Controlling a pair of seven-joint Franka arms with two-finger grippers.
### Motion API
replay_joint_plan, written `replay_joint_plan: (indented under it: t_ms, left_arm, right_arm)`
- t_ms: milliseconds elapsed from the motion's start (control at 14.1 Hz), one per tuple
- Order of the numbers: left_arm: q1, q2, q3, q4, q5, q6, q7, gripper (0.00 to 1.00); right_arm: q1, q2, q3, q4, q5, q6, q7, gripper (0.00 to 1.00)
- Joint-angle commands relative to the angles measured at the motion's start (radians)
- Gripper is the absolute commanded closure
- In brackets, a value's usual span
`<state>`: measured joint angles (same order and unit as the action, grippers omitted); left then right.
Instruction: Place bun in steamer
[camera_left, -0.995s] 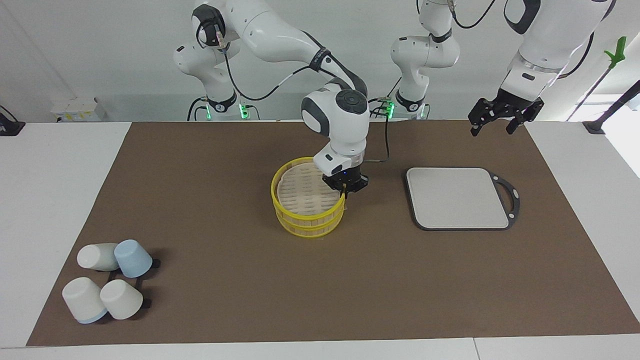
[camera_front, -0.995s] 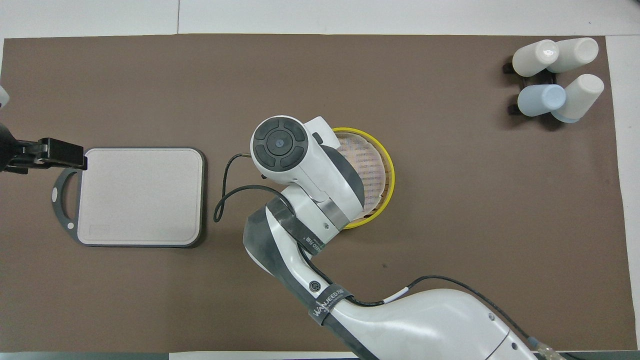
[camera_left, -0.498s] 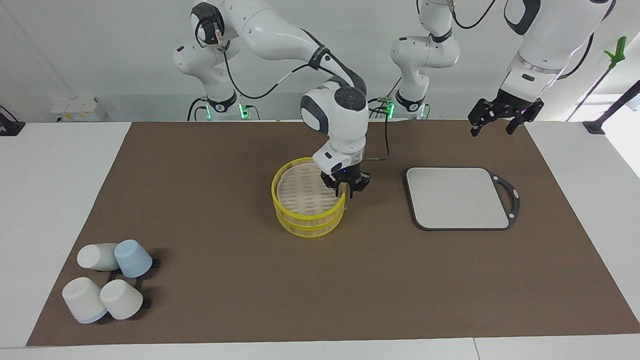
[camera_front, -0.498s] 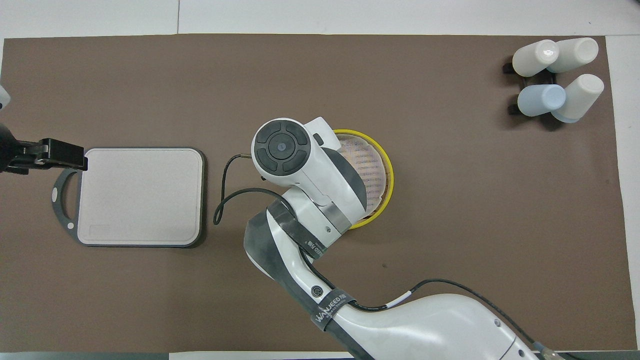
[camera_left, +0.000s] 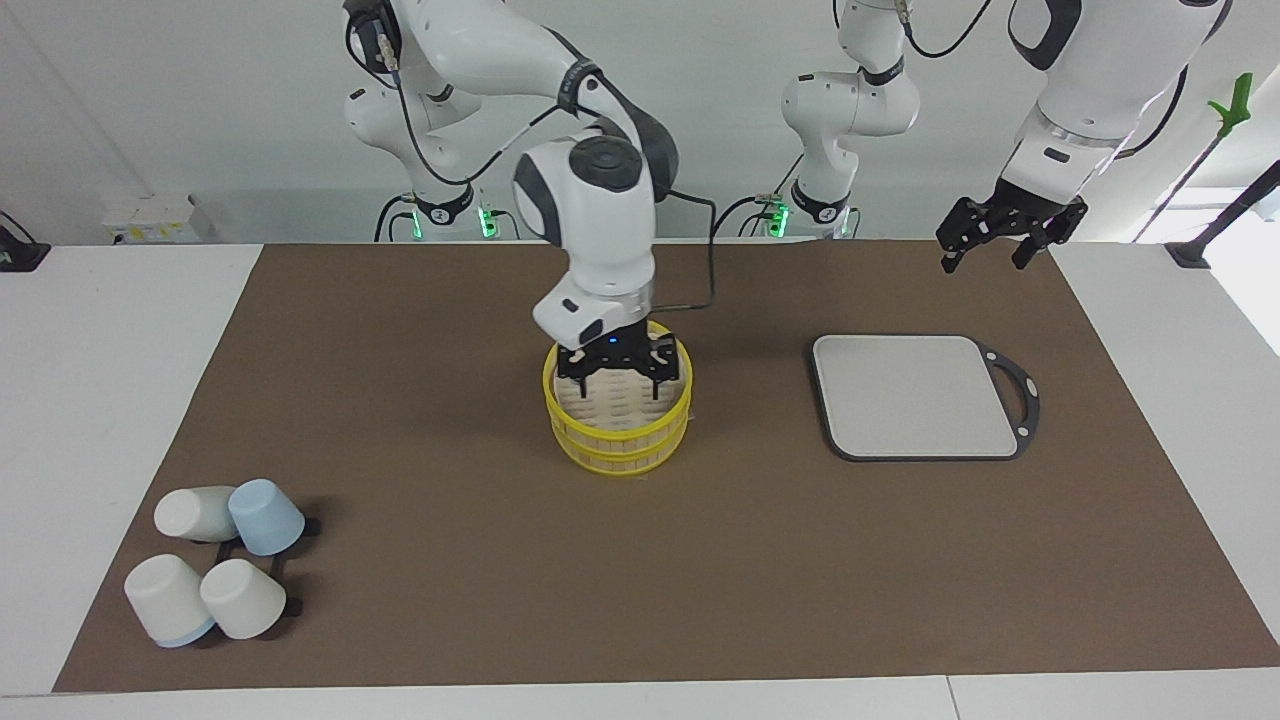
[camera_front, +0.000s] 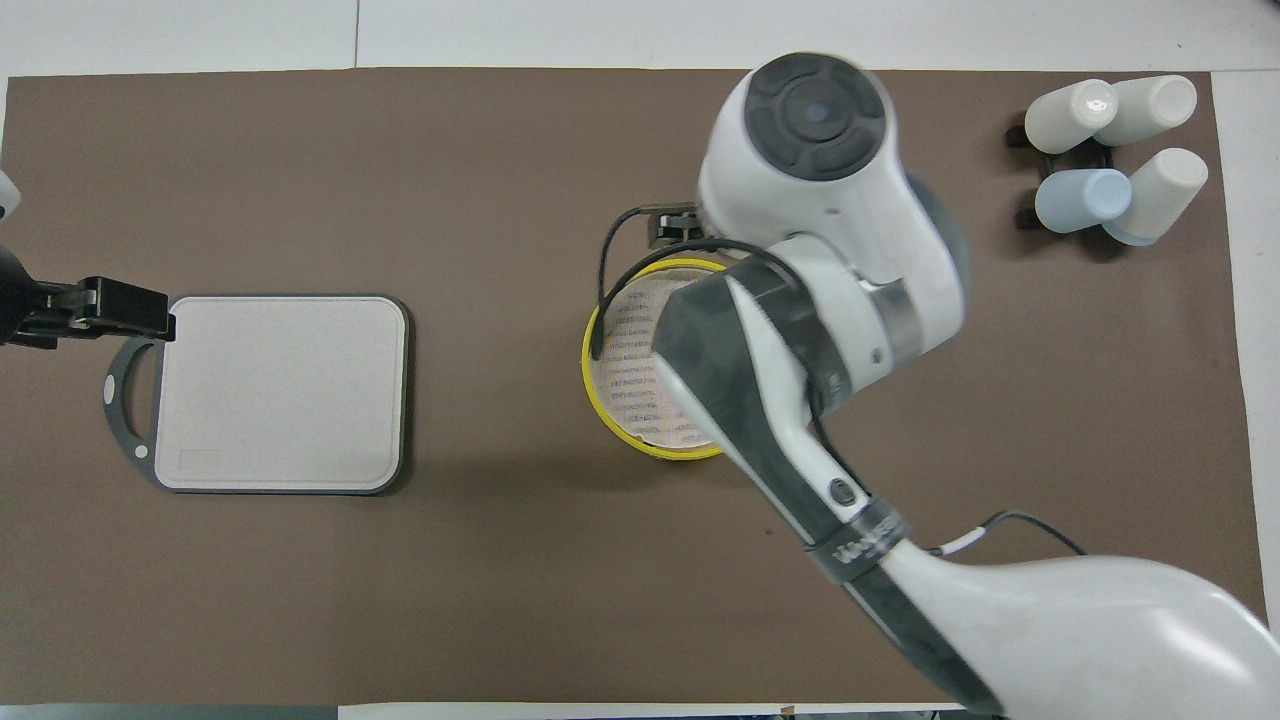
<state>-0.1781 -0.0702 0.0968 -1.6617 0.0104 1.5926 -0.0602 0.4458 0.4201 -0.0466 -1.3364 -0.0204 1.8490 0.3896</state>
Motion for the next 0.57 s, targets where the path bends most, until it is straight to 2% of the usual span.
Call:
replay_joint_plan:
  t_ms: [0, 355, 498]
  left_arm:
    - [0.009, -0.017, -0.003, -0.021, -0.014, 0.003, 0.01, 0.0]
    - [0.002, -0.017, -0.003, -0.021, -0.014, -0.011, 0.01, 0.0]
    - [0.002, -0.017, -0.003, -0.021, -0.014, -0.017, 0.01, 0.0]
  right_arm:
    - [-0.143, -0.049, 0.017, -0.021, 0.007, -0.048, -0.245, 0.0]
    - [-0.334, -0.09, 0.017, -0.027, 0.014, -0.154, -0.353, 0.0]
    - [-0.38, -0.136, 0.017, -0.088, 0.014, -0.206, -0.347, 0.0]
